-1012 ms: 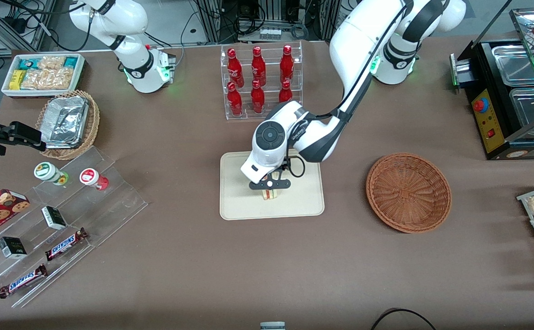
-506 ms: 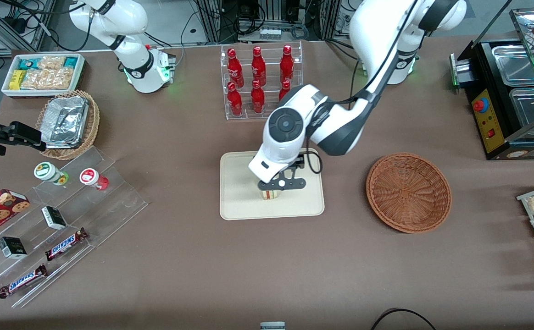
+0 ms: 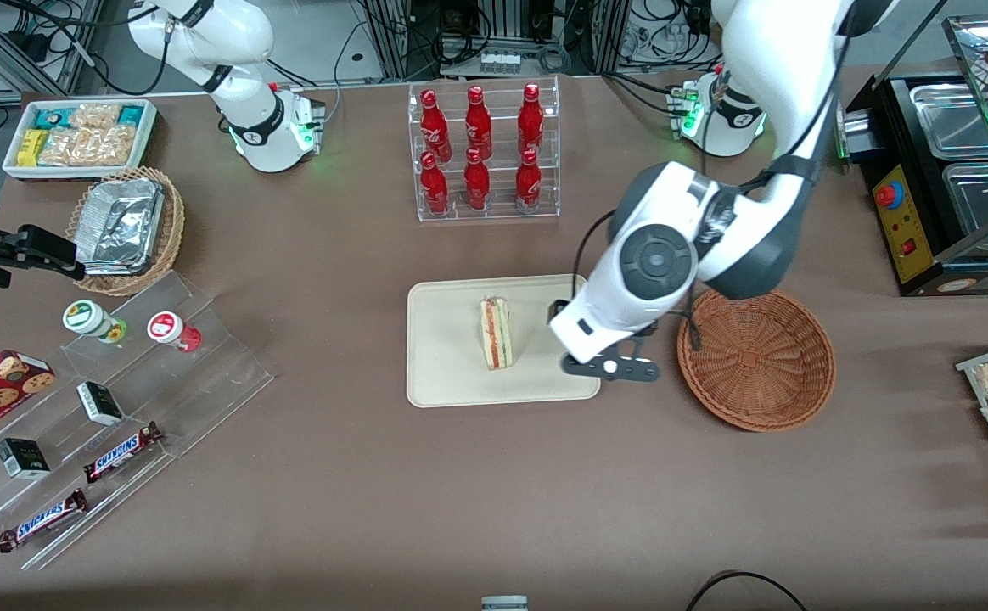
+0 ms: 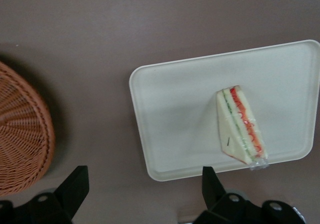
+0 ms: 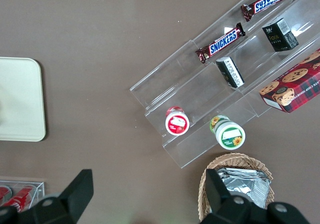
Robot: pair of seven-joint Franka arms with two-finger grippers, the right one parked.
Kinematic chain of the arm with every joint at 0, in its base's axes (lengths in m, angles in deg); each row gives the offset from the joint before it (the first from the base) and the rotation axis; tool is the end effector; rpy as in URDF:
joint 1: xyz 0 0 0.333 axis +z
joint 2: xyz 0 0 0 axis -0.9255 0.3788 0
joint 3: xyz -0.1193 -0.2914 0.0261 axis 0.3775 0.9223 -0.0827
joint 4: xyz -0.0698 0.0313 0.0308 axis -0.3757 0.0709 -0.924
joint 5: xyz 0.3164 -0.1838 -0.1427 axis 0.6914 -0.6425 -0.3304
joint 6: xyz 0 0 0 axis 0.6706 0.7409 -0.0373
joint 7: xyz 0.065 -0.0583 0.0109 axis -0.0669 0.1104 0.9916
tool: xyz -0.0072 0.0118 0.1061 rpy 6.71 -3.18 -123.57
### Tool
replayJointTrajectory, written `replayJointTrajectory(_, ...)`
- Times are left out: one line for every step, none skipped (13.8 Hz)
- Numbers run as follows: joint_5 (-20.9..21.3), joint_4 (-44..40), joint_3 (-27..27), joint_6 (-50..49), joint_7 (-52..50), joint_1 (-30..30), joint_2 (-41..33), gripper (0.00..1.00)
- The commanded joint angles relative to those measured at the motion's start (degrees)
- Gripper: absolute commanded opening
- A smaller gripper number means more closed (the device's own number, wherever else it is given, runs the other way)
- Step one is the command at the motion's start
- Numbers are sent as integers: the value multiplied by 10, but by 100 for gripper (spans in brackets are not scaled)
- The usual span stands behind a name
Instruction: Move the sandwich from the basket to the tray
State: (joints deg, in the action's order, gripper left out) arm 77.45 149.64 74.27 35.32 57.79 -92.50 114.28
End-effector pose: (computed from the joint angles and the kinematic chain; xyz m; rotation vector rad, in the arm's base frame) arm 0.5962 -0.3477 0.4246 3.0914 -0.1674 -0.2511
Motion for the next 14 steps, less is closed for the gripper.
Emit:
replayJointTrajectory(1, 87, 2, 3, 51, 29, -79, 100)
replayJointTrajectory(1, 112, 2, 7, 77, 50, -101, 100)
replayJointTrajectory(2, 142, 2, 17, 99, 61, -127, 100)
replayJointTrajectory(2, 176, 2, 30, 121, 73, -152, 100)
replayJointTrajectory(2, 215, 2, 47, 141, 89, -182, 100)
replayJointTrajectory(9, 252, 2, 63, 151, 94, -208, 100)
replayJointTrajectory(29, 276, 2, 70, 153, 95, -228, 100)
replayJointTrajectory(47, 296, 2, 71, 154, 103, -244, 100)
replayJointTrajectory(49, 309, 2, 70, 157, 113, -259, 100)
replayJointTrajectory(51, 318, 2, 69, 182, 122, -272, 100)
replayJointTrajectory(51, 322, 2, 67, 200, 138, -280, 100)
replayJointTrajectory(51, 323, 2, 63, 207, 151, -286, 100)
replayJointTrajectory(51, 320, 2, 53, 207, 160, -287, 100)
replayJointTrajectory(53, 311, 2, 38, 208, 161, -287, 100)
